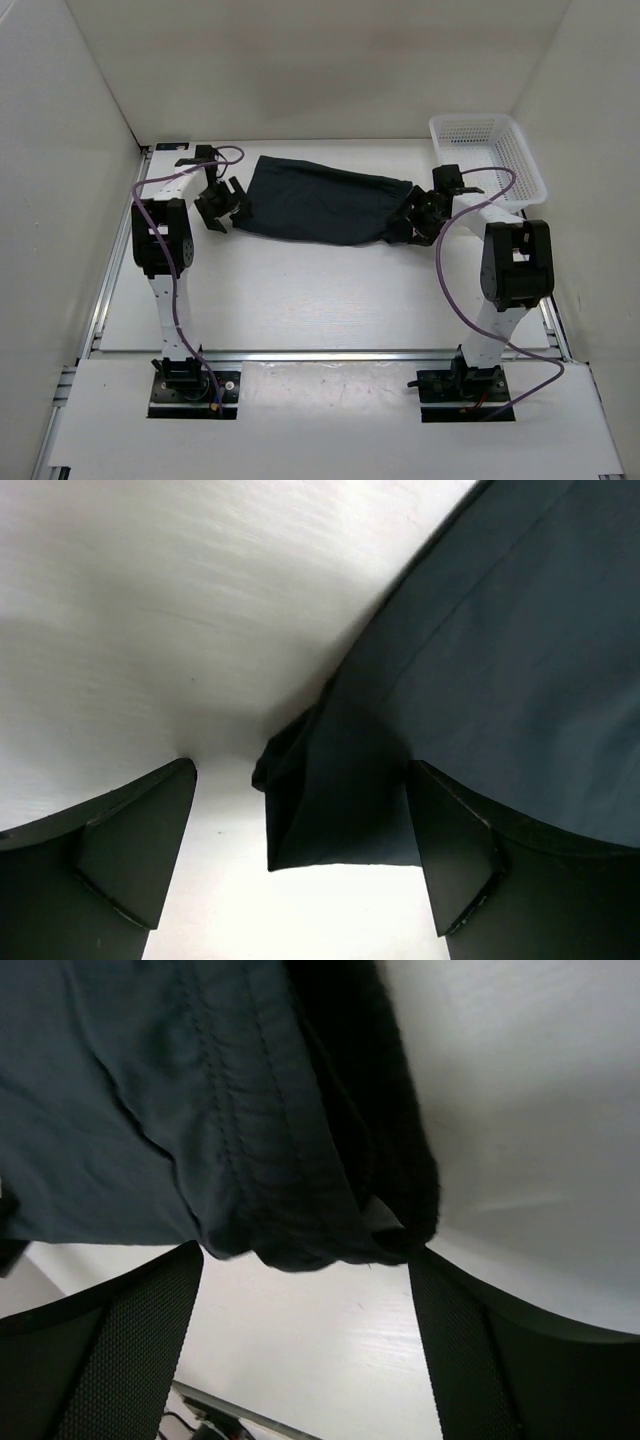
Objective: Fold and stack the shorts
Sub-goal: Fold the shorts
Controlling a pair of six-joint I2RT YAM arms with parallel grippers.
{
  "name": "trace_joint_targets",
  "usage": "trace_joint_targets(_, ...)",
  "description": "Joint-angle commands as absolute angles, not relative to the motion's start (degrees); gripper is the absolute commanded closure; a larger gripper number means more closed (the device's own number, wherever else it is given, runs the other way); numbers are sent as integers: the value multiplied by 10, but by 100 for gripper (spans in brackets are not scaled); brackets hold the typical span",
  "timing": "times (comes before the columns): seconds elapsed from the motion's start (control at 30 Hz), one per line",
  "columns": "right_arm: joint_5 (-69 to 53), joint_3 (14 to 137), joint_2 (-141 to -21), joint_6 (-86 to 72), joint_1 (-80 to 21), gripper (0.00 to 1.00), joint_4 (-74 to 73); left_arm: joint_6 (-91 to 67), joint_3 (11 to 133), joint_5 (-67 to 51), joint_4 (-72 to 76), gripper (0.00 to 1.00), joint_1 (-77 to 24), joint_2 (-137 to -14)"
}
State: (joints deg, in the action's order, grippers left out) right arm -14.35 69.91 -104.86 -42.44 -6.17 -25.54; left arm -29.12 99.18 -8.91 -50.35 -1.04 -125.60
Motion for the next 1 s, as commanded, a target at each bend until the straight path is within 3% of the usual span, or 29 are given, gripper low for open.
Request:
trace_joint_targets(0.0,-158,710,-1078,-492,-54,15,-229,-301,1018,-96,-491,4,0,-1258)
trace_joint_targets(0.07,-158,700,-1078,-511,-54,19,-213,-301,1018,-96,-486,10,0,-1263)
trace_joint_targets(0.17,-125,693,-1078,-539,-61,23,-206,-308,1018,-108,-486,37,0,-1269)
trace_joint_targets(0.2,-114,693,-1072,-547,-61,24,-206,-308,1018,-108,-486,49,0,-1275)
trace_joint_targets(0.23,-99,693,-1072,-547,-67,24,-206,-313,1023,-108,-486,75,0,-1275)
trace_joint_targets(0.27,-99,702,-1072,-555,-67,25,-206,-313,1023,-108,-486,88,0,-1275)
trace_joint_targets(0.33,-81,713,-1072,-555,-81,23,-238,-324,1017,-114,-486,90,0,-1281)
trace_joint_targets(0.5,51,744,-1017,-516,-112,4,-322,-330,970,-91,-474,90,32,-1224)
trace_joint_targets(0.7,21,694,-970,-518,-112,3,-324,-330,859,-79,-462,90,61,-1122)
trace_joint_targets(0.97,-85,662,-998,-579,-158,4,-238,-324,744,-66,-451,90,66,-1023)
